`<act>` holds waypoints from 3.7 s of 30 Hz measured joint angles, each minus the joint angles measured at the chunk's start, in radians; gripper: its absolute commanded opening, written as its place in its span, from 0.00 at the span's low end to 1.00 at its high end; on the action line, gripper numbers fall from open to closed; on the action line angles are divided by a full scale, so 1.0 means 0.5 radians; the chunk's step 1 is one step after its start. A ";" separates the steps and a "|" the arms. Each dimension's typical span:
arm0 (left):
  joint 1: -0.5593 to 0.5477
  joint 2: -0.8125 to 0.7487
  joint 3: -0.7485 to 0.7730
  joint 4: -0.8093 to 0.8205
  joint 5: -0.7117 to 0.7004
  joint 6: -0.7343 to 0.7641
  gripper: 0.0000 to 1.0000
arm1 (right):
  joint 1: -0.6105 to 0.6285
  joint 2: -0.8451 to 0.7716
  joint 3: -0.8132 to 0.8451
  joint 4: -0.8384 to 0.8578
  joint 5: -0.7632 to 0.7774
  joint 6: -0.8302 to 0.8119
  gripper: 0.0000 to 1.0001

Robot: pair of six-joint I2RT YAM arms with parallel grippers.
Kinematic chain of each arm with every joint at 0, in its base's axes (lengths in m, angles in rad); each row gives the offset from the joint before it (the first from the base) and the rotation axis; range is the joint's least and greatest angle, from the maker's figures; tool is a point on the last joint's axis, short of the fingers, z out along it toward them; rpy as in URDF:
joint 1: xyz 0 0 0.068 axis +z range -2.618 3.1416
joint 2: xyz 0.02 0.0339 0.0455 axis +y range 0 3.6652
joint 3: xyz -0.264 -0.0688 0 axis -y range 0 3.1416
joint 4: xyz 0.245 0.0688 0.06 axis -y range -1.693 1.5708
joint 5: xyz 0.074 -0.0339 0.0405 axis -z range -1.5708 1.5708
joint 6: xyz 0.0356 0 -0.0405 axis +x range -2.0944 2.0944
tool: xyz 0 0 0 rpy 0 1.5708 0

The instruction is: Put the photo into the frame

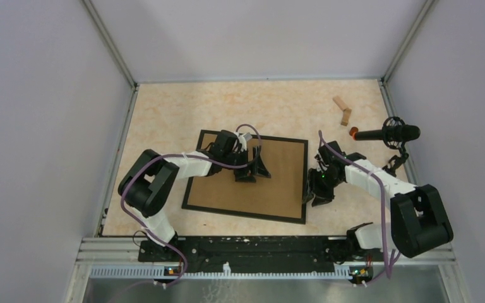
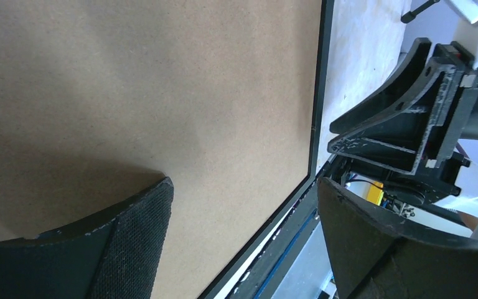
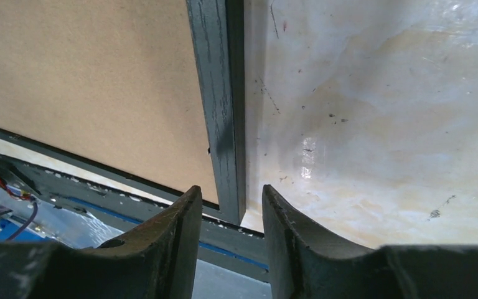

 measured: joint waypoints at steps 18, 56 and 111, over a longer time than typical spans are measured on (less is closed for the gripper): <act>0.031 0.000 -0.037 0.059 0.044 0.002 0.92 | 0.047 0.208 0.060 0.063 0.148 0.074 0.29; 0.040 0.002 -0.061 0.095 0.044 -0.031 0.93 | 0.443 1.160 0.920 -0.752 0.611 0.301 0.49; 0.890 -0.185 0.297 -1.250 -1.303 1.060 0.32 | -0.243 0.951 0.871 0.211 0.226 -0.364 0.31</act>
